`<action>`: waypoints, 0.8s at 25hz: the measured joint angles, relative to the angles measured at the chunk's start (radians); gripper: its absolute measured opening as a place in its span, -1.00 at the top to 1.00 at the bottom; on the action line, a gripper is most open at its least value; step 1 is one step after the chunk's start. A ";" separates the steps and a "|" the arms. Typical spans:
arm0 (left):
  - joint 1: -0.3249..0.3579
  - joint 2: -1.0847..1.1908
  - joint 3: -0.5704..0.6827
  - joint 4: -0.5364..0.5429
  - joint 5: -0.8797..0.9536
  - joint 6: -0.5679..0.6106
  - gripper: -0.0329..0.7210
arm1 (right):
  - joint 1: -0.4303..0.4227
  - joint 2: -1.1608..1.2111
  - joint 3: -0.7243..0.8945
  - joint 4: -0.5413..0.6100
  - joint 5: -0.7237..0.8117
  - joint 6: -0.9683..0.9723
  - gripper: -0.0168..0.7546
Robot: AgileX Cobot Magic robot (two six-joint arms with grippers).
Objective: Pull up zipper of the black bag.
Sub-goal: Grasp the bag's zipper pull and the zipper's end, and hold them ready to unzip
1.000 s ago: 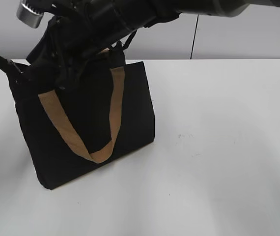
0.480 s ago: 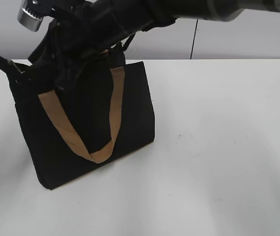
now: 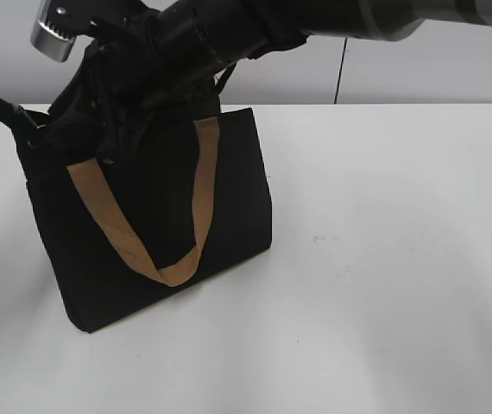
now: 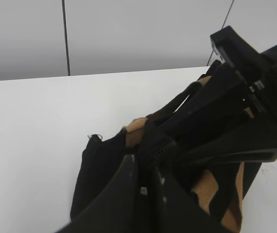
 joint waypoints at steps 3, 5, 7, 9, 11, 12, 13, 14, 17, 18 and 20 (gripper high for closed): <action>0.000 0.000 0.000 0.000 0.000 0.000 0.85 | 0.000 0.000 0.000 0.000 0.000 0.000 0.33; 0.000 0.000 0.000 0.009 -0.001 0.000 0.85 | 0.000 0.000 0.000 0.000 0.000 0.000 0.33; 0.000 0.000 0.000 0.000 -0.001 0.000 0.85 | 0.000 0.000 0.000 0.000 0.000 0.000 0.33; 0.000 0.000 0.000 0.009 -0.001 0.000 0.85 | 0.000 0.000 0.000 0.001 0.000 0.000 0.33; 0.000 0.000 0.000 0.009 -0.001 0.000 0.85 | 0.000 0.000 0.000 0.002 0.000 0.000 0.33; 0.000 0.000 0.000 0.009 -0.001 0.000 0.85 | 0.000 0.000 0.000 0.004 0.000 0.000 0.33; 0.000 0.000 0.000 0.000 -0.001 0.000 0.85 | 0.000 0.000 0.000 0.005 0.000 0.000 0.33; 0.000 0.000 0.000 0.009 -0.001 0.000 0.85 | 0.000 0.000 0.000 0.006 0.000 0.000 0.33; 0.000 0.000 0.000 0.009 -0.001 0.000 0.85 | 0.000 0.000 0.000 0.007 0.000 0.000 0.33; 0.000 0.000 0.000 0.000 -0.001 0.000 0.85 | 0.000 0.000 0.000 0.009 0.000 0.000 0.33; 0.000 0.000 0.000 0.009 -0.001 0.000 0.85 | 0.000 0.000 0.000 0.014 0.000 0.000 0.33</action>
